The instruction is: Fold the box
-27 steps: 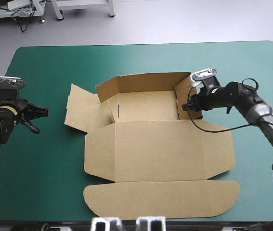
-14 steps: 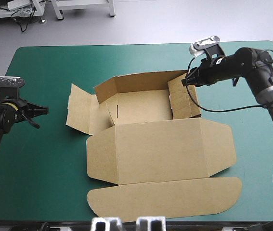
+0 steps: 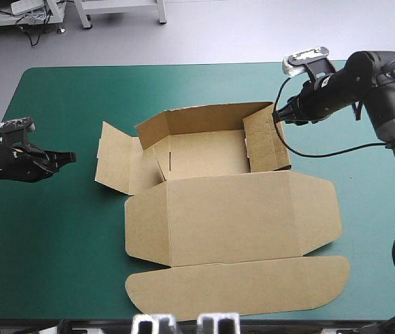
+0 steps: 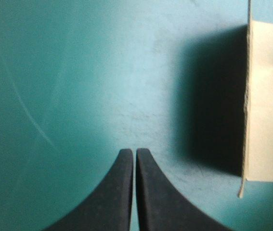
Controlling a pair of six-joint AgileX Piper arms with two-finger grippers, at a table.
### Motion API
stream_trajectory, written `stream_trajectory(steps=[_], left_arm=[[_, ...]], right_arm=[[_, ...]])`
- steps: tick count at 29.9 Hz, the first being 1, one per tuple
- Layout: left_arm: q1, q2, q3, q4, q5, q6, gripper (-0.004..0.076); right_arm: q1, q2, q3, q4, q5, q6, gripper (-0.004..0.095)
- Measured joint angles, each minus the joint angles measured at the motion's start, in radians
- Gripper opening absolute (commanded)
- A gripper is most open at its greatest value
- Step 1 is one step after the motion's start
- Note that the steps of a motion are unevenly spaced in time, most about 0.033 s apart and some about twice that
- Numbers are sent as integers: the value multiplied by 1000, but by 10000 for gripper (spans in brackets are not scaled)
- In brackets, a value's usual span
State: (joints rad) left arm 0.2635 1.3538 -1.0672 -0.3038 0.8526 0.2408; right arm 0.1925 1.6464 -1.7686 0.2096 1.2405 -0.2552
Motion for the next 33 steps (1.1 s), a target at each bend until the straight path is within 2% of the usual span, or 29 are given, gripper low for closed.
stream_trajectory(steps=[6, 12, 17, 18, 20, 22, 28, 33], left_arm=[[0, 2, -1, -54, 80, 30, 4], [0, 2, -1, -57, 91, 31, 4], [0, 2, -1, -59, 95, 35, 4], [0, 2, -1, -61, 95, 45, 4], [0, 2, -1, -62, 88, 77, 4], [0, 2, -1, -62, 66, 97, 4], [50, 2, -2, -96, -18, 122, 4], [209, 2, -2, -289, 0, 250, 4]], right_arm=[[0, 133, 15, -1, -39, 1, 325], [0, 263, 15, -1, -56, 1, 325], [0, 322, 15, 43, -56, 1, 321], [0, 329, 15, 55, -52, 1, 299], [-1, 344, 15, 74, -44, -9, 190], [-1, 353, 15, 86, -43, -17, -14], [1, 353, 15, 113, -38, -11, -18], [1, 295, 22, 97, -18, -17, -18]])
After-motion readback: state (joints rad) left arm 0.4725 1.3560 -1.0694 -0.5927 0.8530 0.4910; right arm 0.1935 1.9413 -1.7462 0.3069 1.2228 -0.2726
